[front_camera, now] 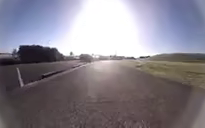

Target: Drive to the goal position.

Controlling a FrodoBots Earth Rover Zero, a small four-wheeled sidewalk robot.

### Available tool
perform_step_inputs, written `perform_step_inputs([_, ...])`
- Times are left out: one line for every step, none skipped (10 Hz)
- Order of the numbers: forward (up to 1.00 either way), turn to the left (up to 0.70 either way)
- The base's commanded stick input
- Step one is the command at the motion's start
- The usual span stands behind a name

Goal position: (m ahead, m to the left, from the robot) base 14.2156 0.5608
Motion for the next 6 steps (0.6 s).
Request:
perform_step_inputs([0.70,0.00])
perform_step_inputs([0.70,0.00])
perform_step_inputs([0.70,0.00])
perform_step_inputs([0.70,0.00])
perform_step_inputs([0.70,0.00])
perform_step_inputs([0.70,0.00])
